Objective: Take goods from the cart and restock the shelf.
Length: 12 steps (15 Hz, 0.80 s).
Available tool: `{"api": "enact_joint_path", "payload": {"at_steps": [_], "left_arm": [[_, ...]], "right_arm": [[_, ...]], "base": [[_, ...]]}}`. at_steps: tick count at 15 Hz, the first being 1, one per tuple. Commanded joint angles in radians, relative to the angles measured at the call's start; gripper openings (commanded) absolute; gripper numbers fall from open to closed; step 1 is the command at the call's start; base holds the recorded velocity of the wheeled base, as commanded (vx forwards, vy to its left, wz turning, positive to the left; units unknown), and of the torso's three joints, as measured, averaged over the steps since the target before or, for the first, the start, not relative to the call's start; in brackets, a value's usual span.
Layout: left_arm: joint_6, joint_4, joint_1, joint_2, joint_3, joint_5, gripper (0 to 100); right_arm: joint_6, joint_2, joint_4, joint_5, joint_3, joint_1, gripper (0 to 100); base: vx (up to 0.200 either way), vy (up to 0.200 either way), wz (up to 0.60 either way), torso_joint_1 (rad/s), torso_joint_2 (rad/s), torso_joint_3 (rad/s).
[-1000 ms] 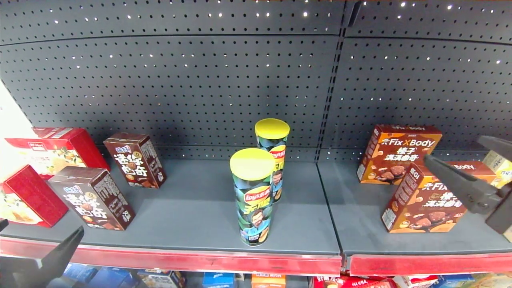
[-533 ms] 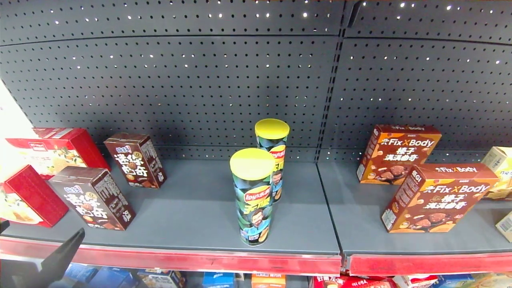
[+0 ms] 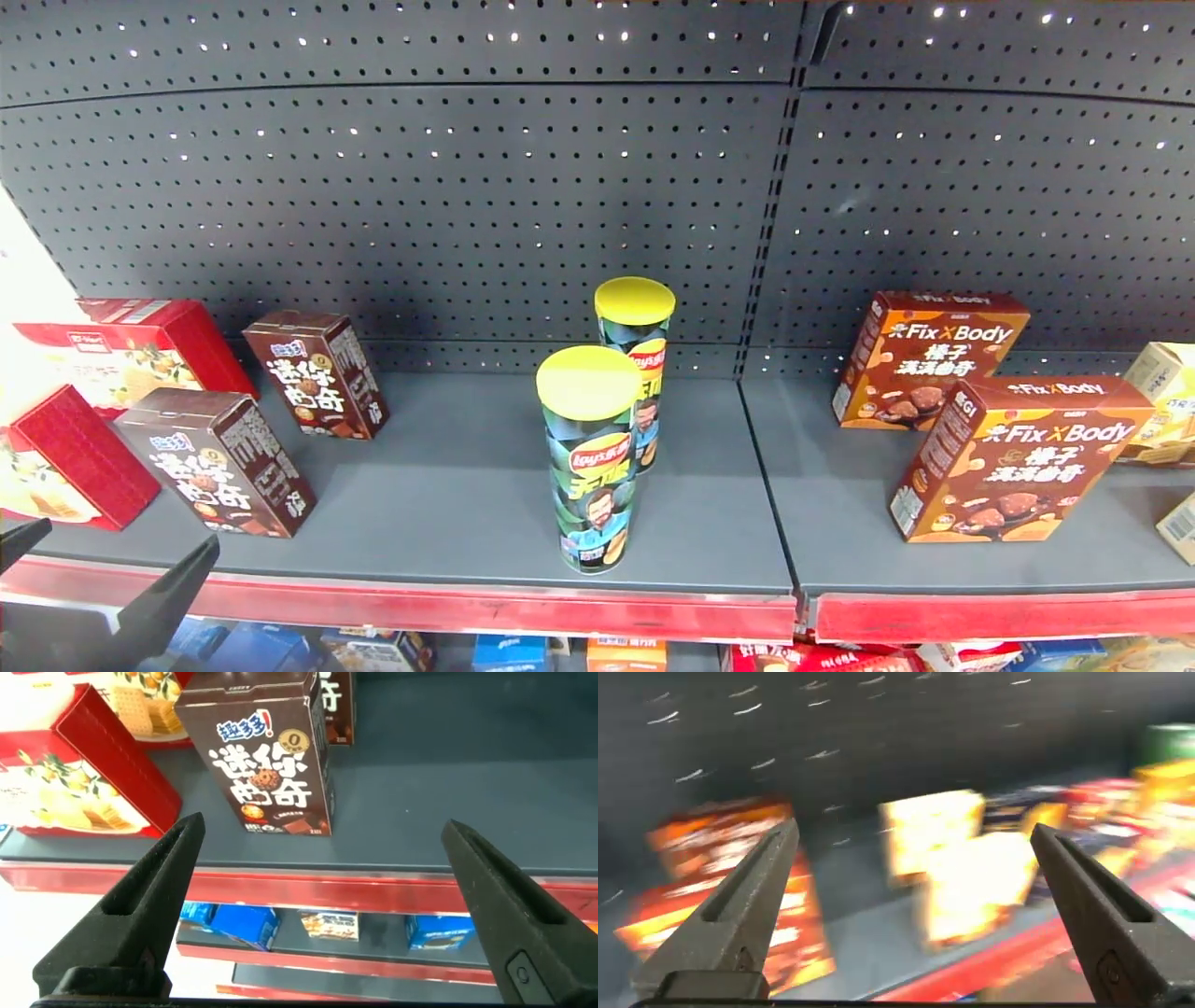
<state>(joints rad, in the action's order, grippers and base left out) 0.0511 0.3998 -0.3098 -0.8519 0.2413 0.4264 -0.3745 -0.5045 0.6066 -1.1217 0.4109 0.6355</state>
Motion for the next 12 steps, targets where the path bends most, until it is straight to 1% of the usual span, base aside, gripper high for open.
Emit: {"api": "enact_joint_path", "payload": {"at_steps": [1,2,4,5,7,8,9,10,11,12], "left_arm": [[0.003,0.001,-0.002,0.001,0.012,-0.001,100],[0.003,0.001,-0.015,-0.026,0.05,-0.001,100],[0.003,0.001,-0.022,-0.081,0.135,-0.001,100],[0.003,0.001,-0.022,-0.098,0.158,-0.001,100],[0.003,0.001,-0.022,-0.127,0.185,0.003,100],[0.009,-0.004,-0.032,-0.139,0.179,0.014,100],[0.023,-0.002,-0.052,-0.141,0.176,0.032,100],[0.021,0.002,-0.063,-0.168,0.188,0.112,100],[0.004,0.011,-0.065,-0.196,0.207,0.137,100],[-0.004,0.019,-0.065,-0.22,0.228,0.144,100]], "right_arm": [[-0.023,0.132,-0.005,0.0,-0.043,-0.137,100],[-0.04,0.162,-0.005,-0.001,-0.075,-0.215,100],[-0.043,0.185,-0.005,0.0,-0.112,-0.344,100],[-0.043,0.201,-0.007,0.0,-0.116,-0.376,100],[-0.046,0.207,-0.005,-0.001,-0.112,-0.39,100],[-0.063,0.208,-0.004,-0.001,-0.11,-0.385,100],[-0.066,0.211,-0.004,-0.001,-0.11,-0.382,100],[-0.066,0.224,-0.005,-0.001,-0.116,-0.384,100],[-0.066,0.233,-0.005,-0.001,-0.124,-0.39,100],[-0.067,0.245,-0.007,-0.001,-0.129,-0.392,100]], "base": [[0.0,0.0,0.0,0.0,0.0,0.0],[0.0,0.0,0.0,0.0,0.0,0.0],[0.0,0.0,0.0,0.0,0.0,0.0],[0.0,0.0,0.0,0.0,0.0,0.0],[0.0,0.0,0.0,0.0,0.0,0.0],[0.0,0.0,0.0,0.0,0.0,0.0],[0.0,0.0,0.0,0.0,0.0,0.0],[0.0,0.0,0.0,0.0,0.0,0.0],[0.0,0.0,0.0,0.0,0.0,0.0],[0.0,0.0,0.0,0.0,0.0,0.0]]}}
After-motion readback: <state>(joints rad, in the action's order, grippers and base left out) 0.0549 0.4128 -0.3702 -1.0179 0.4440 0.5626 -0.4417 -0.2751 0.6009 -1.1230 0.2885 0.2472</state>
